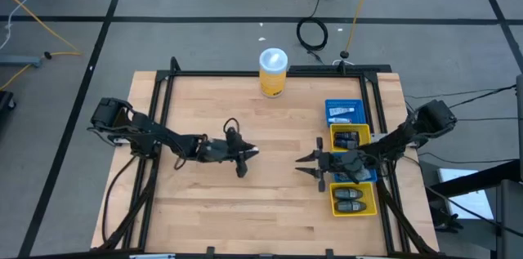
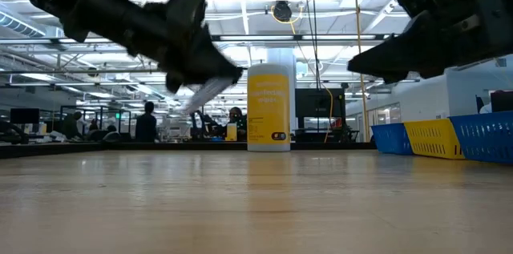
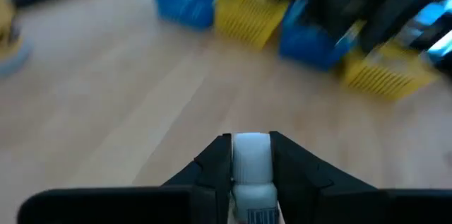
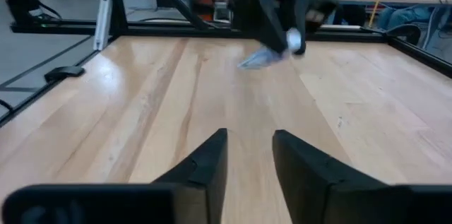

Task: Pick & Place Travel size toiletries
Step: Put the white toothpaste into the top blue bin

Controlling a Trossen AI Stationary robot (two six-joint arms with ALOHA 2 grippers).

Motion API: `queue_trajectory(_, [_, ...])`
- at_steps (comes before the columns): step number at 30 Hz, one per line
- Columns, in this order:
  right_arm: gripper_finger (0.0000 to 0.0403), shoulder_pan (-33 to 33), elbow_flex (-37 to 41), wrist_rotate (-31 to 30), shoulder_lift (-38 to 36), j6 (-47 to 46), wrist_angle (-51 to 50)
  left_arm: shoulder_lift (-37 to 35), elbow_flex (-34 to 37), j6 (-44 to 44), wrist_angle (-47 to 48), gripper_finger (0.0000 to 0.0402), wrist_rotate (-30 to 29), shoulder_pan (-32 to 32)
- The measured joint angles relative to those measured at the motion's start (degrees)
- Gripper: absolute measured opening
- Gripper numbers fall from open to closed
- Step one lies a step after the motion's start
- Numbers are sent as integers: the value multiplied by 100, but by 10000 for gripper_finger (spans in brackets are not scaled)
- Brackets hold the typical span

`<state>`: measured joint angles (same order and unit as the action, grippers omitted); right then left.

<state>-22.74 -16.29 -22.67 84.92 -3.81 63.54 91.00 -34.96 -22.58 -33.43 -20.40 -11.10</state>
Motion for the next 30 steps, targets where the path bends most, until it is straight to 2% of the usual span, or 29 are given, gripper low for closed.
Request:
queue_trajectory(3, [138, 121, -291, 2, 369, 8, 2, 38, -1, 451, -801, 89, 93, -27])
queue_trajectory(6, [167, 296, -659, 4, 747, 45, 118, 44, -7, 862, -1405, 72, 105, -27])
queue_trajectory(9, [189, 461, -1009, 12, 1100, 173, 213, 44, -15, 1209, -1749, 48, 86, -16])
queue_trajectory(12, [204, 603, -1320, 104, 1345, 358, -170, 44, -17, 1394, -1938, 24, 85, -16])
queue_trajectory(16, [216, 799, -1673, 662, 1411, 229, -1490, 50, -17, 1382, -1519, 2, 87, -29])
queue_trajectory(20, [228, 898, -2041, 590, 1404, 205, -2447, 50, -17, 1140, -914, 17, 85, -76])
queue_trajectory(25, [244, 1156, -2218, 345, 1393, 372, -2742, 50, -17, 769, -55, 29, 65, -217])
queue_trajectory(30, [239, 1633, -2256, 985, 1677, 79, -2788, 50, -17, 323, 882, 30, -552, -432])
